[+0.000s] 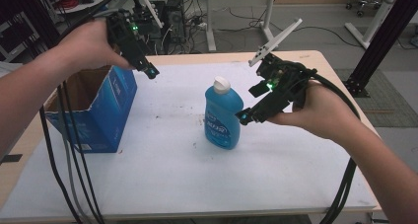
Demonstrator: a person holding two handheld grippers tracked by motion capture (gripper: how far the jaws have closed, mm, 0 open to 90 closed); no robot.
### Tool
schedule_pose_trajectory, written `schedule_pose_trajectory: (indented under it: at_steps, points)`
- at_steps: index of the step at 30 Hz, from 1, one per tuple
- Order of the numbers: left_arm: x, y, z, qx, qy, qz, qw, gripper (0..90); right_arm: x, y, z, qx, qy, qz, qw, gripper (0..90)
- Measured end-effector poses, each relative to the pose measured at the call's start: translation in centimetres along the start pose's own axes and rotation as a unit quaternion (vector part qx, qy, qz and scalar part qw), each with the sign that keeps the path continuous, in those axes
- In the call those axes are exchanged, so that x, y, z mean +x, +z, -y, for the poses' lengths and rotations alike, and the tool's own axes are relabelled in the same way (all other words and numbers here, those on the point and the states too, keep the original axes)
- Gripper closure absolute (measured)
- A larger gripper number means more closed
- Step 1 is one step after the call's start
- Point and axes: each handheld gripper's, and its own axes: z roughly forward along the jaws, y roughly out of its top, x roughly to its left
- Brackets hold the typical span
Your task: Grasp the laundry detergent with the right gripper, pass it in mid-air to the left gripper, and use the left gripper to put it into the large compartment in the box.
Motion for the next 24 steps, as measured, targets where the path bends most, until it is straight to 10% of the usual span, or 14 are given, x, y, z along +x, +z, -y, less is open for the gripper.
schedule_pose_trajectory:
  at_steps: [24]
  points:
    - [-0.2, 0.3, -0.2, -0.001, 0.005, -0.002, 1.0, 19.3, 0.1, 5.3, 0.5, -0.008, 0.013, 0.031, 0.9994, 17.9]
